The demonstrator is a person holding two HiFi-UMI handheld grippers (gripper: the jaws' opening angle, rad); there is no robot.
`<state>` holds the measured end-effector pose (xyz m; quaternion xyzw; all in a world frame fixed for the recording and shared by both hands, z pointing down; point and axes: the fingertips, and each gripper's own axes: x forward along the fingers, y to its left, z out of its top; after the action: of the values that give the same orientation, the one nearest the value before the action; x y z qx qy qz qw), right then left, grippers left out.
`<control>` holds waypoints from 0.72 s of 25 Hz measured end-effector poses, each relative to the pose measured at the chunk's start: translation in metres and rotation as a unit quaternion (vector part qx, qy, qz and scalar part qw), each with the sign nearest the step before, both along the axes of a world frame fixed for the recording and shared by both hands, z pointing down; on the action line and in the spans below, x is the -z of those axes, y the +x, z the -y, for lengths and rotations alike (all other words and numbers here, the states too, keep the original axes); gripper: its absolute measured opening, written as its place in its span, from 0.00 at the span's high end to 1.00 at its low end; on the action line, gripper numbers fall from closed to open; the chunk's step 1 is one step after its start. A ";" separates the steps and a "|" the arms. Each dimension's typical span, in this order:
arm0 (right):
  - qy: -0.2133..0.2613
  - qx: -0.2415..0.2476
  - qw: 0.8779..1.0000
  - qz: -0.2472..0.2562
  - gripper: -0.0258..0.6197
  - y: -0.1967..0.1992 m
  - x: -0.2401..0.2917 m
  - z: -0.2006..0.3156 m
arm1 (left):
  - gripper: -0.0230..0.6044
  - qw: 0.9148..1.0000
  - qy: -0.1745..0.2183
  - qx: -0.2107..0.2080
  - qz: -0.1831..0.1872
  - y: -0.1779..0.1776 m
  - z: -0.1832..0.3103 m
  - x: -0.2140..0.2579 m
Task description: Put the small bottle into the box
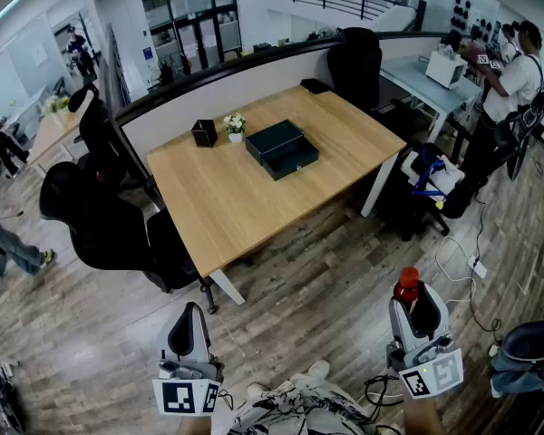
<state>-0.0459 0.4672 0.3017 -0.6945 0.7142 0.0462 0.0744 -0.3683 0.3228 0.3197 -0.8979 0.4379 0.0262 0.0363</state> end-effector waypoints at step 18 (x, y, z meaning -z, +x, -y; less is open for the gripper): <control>0.028 0.005 0.999 0.018 0.61 0.036 0.005 0.001 | 0.98 1.000 0.003 -0.006 0.004 0.044 0.007 -0.002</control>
<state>-0.0094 0.4666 0.2964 -0.6891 0.7147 0.0538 0.1069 -0.3239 0.3159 0.3221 -0.9006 0.4322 0.0237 0.0405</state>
